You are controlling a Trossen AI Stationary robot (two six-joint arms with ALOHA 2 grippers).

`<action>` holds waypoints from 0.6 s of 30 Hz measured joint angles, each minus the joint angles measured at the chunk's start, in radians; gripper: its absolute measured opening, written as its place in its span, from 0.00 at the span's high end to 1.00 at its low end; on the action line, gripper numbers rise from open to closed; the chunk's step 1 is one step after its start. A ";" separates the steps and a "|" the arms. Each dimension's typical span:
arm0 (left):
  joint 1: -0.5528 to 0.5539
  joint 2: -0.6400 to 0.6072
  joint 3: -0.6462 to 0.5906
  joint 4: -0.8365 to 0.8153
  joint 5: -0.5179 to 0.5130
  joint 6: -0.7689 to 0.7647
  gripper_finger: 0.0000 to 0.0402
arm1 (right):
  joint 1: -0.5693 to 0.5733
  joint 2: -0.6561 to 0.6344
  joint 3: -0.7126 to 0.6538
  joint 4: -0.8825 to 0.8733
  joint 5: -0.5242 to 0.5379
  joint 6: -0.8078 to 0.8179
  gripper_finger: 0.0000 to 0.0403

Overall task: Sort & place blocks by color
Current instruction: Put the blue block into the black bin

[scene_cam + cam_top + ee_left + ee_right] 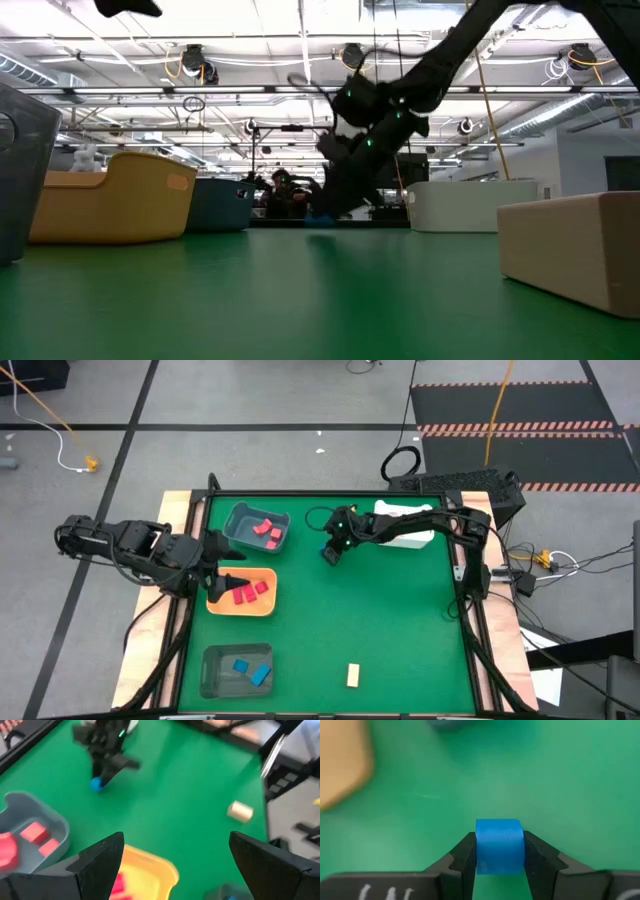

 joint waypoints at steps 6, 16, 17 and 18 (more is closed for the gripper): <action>0.007 -0.001 -0.018 -0.108 -0.068 -0.027 0.10 | 0.116 -0.065 0.001 0.033 0.009 0.007 0.72; 0.010 0.000 -0.201 0.188 -0.025 0.269 0.10 | 0.255 -0.206 0.002 0.301 0.002 0.286 0.72; 0.010 0.000 -0.218 0.228 -0.018 0.315 0.10 | 0.262 -0.219 0.002 0.330 -0.017 0.323 0.72; 0.010 0.000 -0.235 0.270 -0.016 0.360 0.10 | 0.269 -0.230 0.002 0.360 -0.023 0.359 0.72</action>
